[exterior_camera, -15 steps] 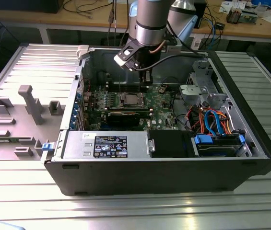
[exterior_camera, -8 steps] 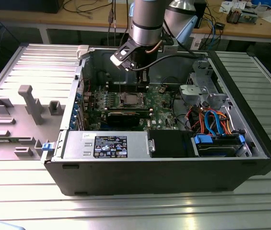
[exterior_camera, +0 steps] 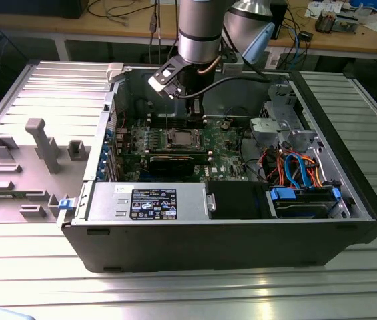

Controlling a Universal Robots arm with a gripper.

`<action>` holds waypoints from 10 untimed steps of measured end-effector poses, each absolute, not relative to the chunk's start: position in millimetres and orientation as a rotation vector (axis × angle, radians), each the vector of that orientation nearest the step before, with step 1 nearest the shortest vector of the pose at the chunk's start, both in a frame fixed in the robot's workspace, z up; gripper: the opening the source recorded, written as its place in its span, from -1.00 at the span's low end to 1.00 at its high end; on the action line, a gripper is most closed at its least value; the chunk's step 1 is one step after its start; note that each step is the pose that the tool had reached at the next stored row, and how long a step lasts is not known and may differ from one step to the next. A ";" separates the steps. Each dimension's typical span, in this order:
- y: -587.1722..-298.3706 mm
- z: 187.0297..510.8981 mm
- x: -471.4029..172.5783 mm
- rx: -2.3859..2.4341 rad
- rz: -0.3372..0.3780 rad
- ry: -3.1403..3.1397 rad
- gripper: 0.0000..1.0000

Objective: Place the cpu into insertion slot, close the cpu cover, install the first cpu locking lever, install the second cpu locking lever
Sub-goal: 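Close the cpu cover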

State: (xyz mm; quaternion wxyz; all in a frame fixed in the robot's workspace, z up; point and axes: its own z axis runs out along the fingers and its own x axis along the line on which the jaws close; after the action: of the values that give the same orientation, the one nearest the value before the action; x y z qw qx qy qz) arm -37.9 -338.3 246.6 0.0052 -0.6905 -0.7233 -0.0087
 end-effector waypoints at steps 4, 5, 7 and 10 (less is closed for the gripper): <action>-338.3 246.7 -38.1 -2.162 -0.027 -2.265 -0.79; -338.3 246.6 -38.2 -2.162 -0.027 -2.265 -0.79; -338.4 246.3 -38.3 -2.162 -0.027 -2.265 -0.79; -338.3 246.0 -38.7 -2.162 -0.027 -2.265 -0.79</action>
State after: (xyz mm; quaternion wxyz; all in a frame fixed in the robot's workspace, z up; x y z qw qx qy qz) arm -38.7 -338.3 246.0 0.0052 -0.6905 -0.7233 -0.0086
